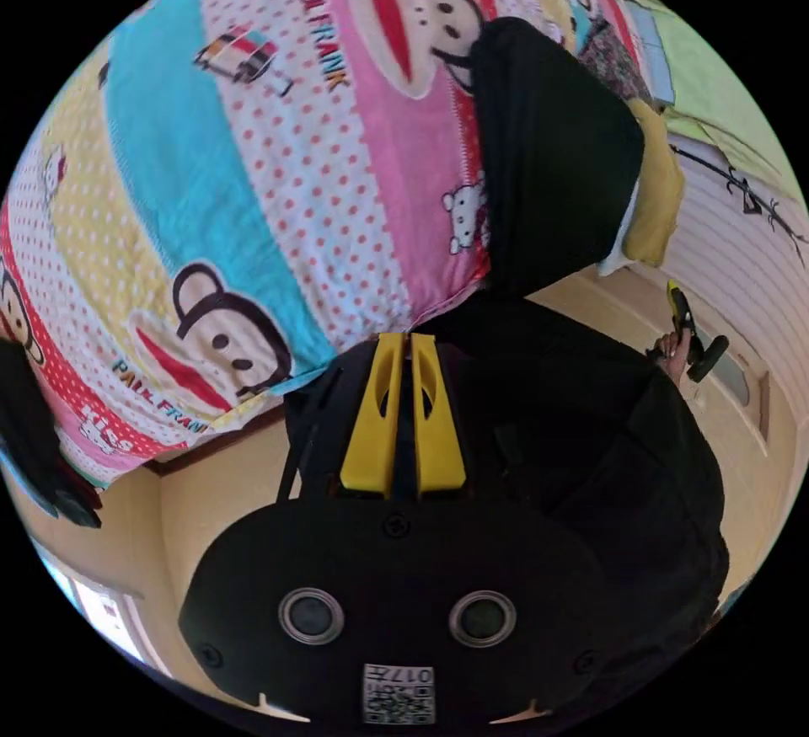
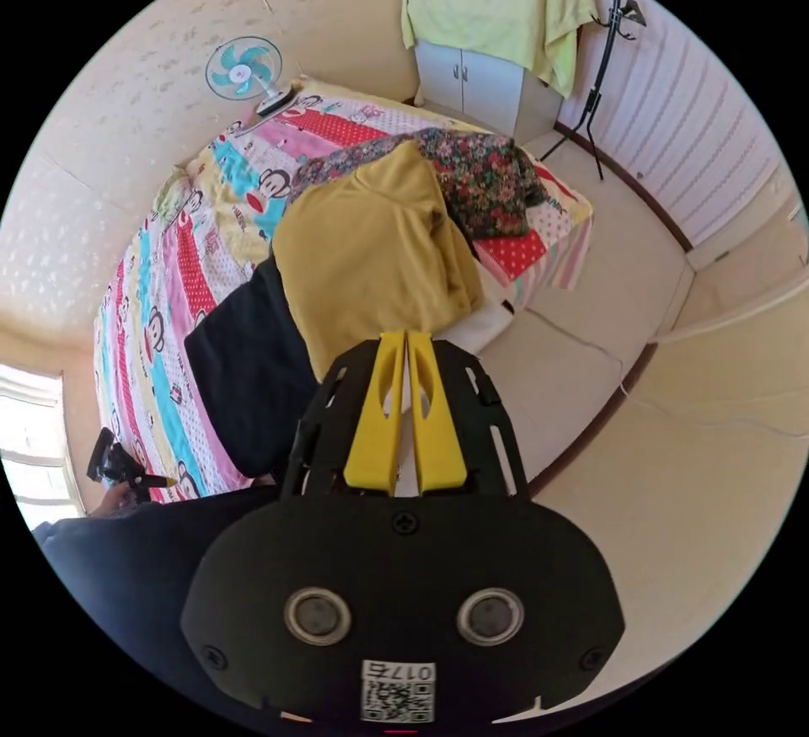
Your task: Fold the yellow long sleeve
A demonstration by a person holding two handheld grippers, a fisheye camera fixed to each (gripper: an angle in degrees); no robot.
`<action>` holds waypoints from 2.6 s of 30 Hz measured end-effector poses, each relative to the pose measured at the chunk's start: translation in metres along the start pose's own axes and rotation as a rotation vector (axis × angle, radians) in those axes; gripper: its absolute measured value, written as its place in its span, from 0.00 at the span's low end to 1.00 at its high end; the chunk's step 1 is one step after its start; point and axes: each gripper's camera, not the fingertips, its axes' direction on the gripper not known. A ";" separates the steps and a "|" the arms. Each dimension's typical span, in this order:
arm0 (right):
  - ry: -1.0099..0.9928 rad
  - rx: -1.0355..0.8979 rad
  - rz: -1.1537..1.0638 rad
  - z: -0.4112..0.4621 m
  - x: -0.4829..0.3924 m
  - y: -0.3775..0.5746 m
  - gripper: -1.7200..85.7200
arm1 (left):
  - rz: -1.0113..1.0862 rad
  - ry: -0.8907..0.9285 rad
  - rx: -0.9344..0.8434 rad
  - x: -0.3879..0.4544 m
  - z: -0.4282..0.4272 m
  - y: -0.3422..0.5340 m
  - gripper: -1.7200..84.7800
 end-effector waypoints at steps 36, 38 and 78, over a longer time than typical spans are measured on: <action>-0.809 -0.186 -0.719 -0.010 0.081 -0.036 0.06 | 0.497 0.089 0.105 0.250 0.134 -0.255 0.09; -0.855 -0.131 -0.690 -0.016 0.094 -0.064 0.07 | 0.574 0.108 0.100 0.253 0.129 -0.252 0.08; -0.209 -0.746 -0.021 0.088 0.117 -0.027 0.05 | 0.148 -0.429 0.150 0.301 0.309 -0.491 0.15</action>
